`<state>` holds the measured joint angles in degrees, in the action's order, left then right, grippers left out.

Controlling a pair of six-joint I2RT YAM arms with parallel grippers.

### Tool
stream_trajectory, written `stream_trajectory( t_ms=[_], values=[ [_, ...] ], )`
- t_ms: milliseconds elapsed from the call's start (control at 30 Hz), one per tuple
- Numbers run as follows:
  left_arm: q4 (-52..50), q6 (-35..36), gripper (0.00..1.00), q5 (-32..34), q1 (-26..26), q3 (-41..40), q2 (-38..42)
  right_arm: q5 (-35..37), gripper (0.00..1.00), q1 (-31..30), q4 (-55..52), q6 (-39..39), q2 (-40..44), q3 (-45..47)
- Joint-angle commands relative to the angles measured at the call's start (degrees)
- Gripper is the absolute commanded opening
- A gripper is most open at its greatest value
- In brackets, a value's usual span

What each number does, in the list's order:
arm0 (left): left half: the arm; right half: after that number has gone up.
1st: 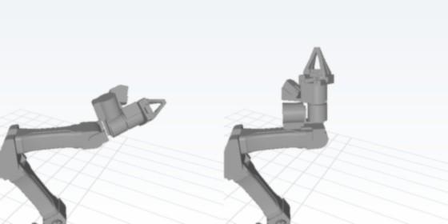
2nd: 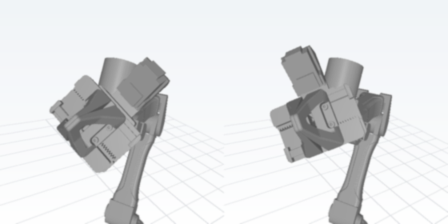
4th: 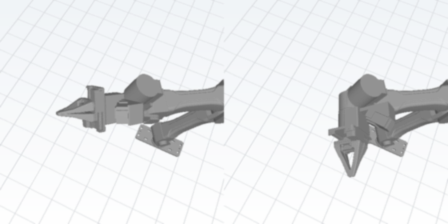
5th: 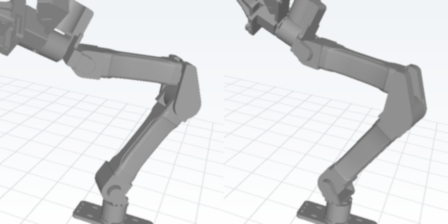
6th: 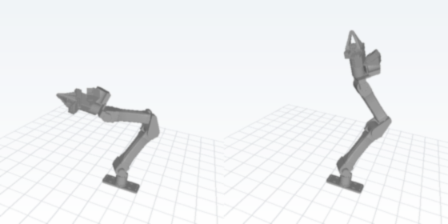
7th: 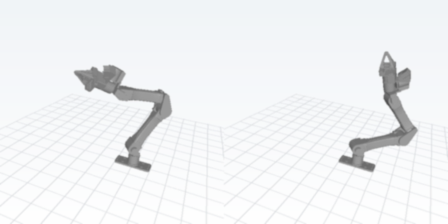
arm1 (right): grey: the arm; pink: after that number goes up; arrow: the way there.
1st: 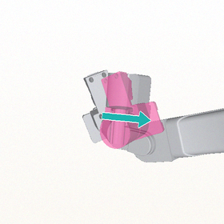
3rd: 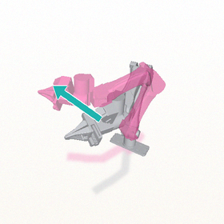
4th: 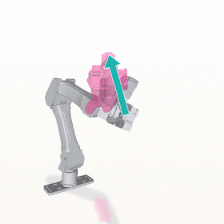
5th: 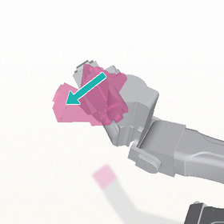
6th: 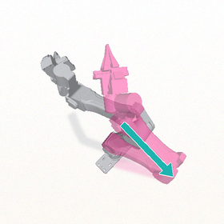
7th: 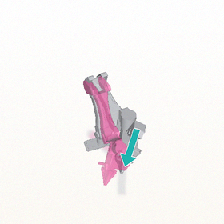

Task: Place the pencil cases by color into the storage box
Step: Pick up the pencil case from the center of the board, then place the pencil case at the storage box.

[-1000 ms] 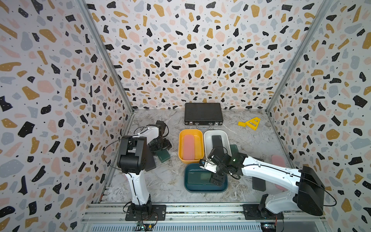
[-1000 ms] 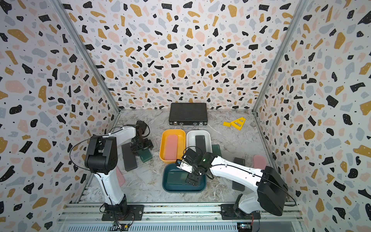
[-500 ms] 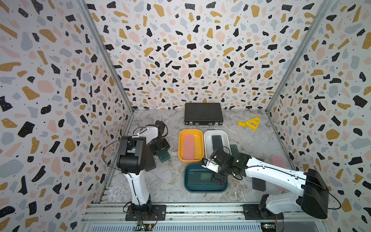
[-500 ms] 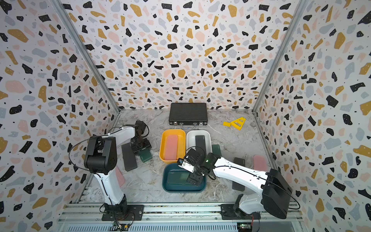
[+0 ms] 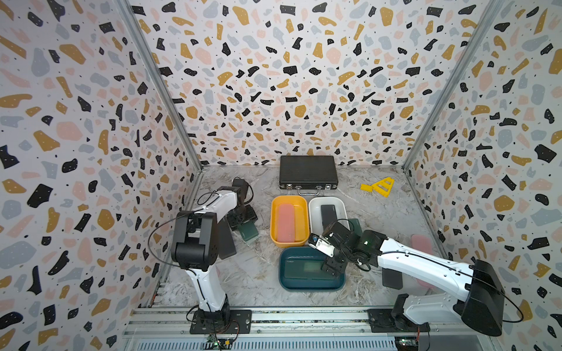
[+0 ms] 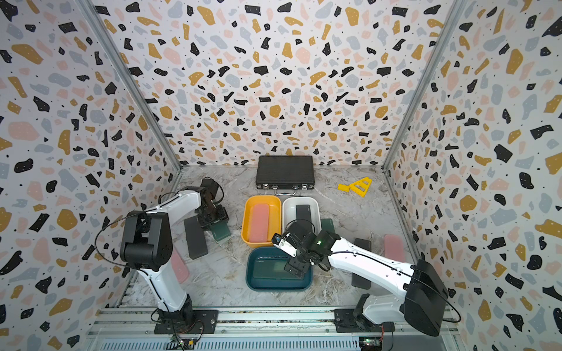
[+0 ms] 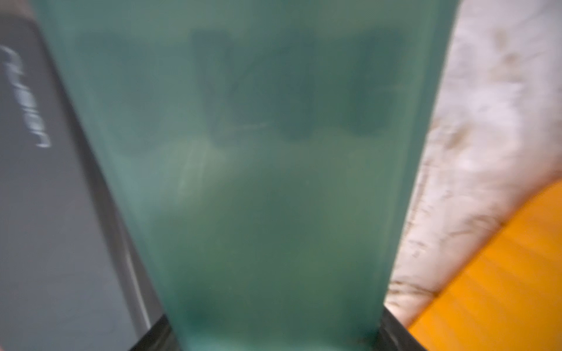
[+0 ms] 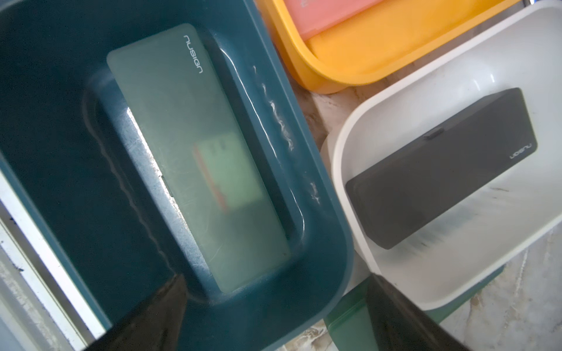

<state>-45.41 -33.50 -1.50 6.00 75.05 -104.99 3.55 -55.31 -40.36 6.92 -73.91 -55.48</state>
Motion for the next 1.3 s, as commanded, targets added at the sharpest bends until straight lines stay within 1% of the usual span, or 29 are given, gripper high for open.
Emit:
stream_trajectory(
  t_ms=[0,200,400,633,833,900,1033,1267],
  values=[
    [-1.25,3.55,0.49,0.04,-0.11,2.43,3.46,0.79,0.97,0.88,-0.25,-2.98,2.41,0.29],
    [-2.41,8.54,0.50,1.65,0.92,4.05,8.54,2.03,0.97,2.41,1.02,-7.18,3.94,0.81],
    [-2.09,13.38,0.50,2.80,3.45,4.57,13.86,5.84,0.97,4.47,1.66,-12.35,5.50,0.99],
    [1.33,22.57,0.53,6.21,10.15,2.81,22.28,11.68,0.96,8.96,2.14,-20.74,7.93,0.55],
    [3.48,32.73,0.53,7.08,17.03,1.00,27.49,11.98,0.96,14.68,1.34,-25.28,9.79,0.68],
    [3.66,35.86,0.54,6.08,19.18,0.59,28.31,11.53,0.96,16.48,0.94,-26.32,10.24,0.89],
    [4.17,42.19,0.54,1.13,22.38,-1.23,29.81,9.94,0.96,19.53,0.36,-27.44,10.85,1.34],
    [5.04,49.95,0.55,-5.30,27.44,-5.16,33.39,6.84,0.96,23.85,-0.16,-27.40,11.16,1.69]
  ],
)
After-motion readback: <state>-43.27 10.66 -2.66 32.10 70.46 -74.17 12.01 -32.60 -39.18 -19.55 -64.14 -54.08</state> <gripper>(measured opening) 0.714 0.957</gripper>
